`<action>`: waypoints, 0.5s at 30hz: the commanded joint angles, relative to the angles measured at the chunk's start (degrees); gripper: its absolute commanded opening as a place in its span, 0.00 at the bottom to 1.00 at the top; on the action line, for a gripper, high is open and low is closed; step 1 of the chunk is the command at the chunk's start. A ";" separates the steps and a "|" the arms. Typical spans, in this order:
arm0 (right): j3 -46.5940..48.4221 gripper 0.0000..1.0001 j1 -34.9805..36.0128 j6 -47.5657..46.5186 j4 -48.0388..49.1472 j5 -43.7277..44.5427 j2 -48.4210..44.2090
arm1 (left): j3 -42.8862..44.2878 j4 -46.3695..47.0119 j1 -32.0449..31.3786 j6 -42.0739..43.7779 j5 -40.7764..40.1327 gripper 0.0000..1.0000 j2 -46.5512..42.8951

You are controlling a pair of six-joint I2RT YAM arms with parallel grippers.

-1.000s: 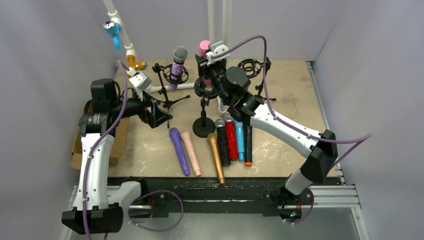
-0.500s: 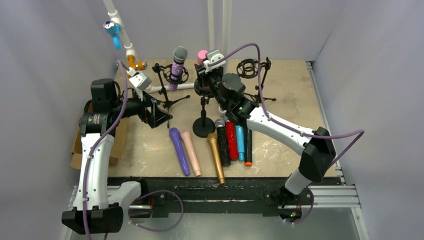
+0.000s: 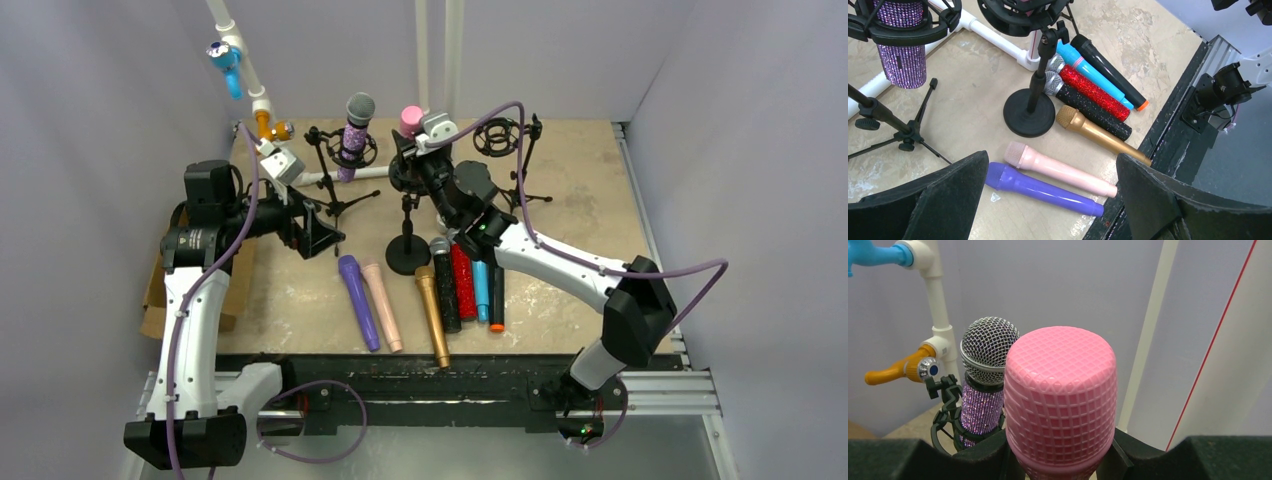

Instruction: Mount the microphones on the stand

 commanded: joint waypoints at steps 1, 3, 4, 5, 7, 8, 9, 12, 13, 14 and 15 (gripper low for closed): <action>-1.64 0.00 -0.19 -2.44 -0.29 0.27 -1.40 | -0.06 1.04 0.20 1.28 0.15 1.00 -0.82; -1.71 0.00 -0.13 -3.25 -0.32 0.10 -1.52 | 0.07 1.09 0.20 1.02 0.32 1.00 -0.65; -1.86 0.00 -0.08 -3.66 -0.21 -0.14 -1.53 | 0.12 1.16 0.22 0.92 0.32 1.00 -0.59; -1.97 0.00 -0.01 -4.27 -0.03 -0.21 -1.46 | 0.19 1.13 0.17 0.90 0.40 1.00 -0.62; -2.25 0.01 0.18 -5.71 0.87 -0.37 -1.16 | 0.29 1.23 0.21 0.84 0.38 1.00 -0.56; -2.21 0.01 0.29 -6.43 1.20 -0.36 -0.99 | 0.25 1.22 0.22 0.80 0.44 1.00 -0.54; -2.06 0.00 0.43 -7.07 1.41 -0.44 -0.80 | 0.29 1.21 0.17 0.79 0.45 1.00 -0.46; -1.66 0.00 0.71 -8.43 1.86 -0.68 -0.39 | 0.46 0.80 0.23 0.90 0.54 1.00 -0.15; -1.65 0.00 0.75 -8.79 2.18 -0.93 -0.31 | 0.51 0.65 0.19 0.95 0.54 1.00 -0.11; -1.46 0.00 0.83 -8.92 2.13 -1.03 -0.23 | 0.52 0.61 0.18 1.05 0.53 1.00 -0.03; -1.20 0.00 0.83 -8.82 1.72 -0.98 -0.09 | 0.45 0.66 0.21 1.10 0.47 1.00 0.05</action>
